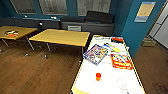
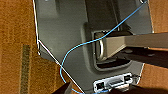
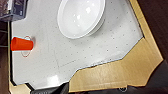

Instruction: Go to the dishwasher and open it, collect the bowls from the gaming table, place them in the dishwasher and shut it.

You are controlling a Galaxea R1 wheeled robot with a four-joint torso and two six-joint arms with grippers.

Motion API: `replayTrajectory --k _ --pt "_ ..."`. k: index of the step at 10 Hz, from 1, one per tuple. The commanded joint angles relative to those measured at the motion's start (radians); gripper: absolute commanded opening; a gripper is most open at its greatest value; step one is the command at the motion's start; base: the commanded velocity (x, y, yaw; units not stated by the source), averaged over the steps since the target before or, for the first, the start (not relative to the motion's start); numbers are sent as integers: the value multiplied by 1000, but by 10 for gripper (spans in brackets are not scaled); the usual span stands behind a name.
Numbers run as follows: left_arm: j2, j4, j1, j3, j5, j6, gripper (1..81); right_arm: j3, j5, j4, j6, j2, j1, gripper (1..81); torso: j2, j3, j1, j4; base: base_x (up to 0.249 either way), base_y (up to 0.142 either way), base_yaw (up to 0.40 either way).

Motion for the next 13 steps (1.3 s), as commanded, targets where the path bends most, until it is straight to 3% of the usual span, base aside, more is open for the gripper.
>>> replayTrajectory --k 1,5,6,9,13 --pt "-4 2 -12 3 60 4 811 -83 -103 16 81 -29 119 811 0 0 0 0 0 0 0" --pt "-3 1 -12 -2 60 4 811 -192 -102 69 181 -1 130 811 0 0 0 0 0 0 0" --pt "-3 5 -12 -2 60 4 811 -189 -82 64 179 -4 128 811 0 0 0 0 0 0 0" --pt "-1 5 -12 -8 62 3 811 -195 76 81 189 3 142 811 0 0 0 0 0 0 0" --pt "22 4 -12 -52 62 3 811 -226 79 102 221 12 202 811 0 0 1 0 0 0 0"
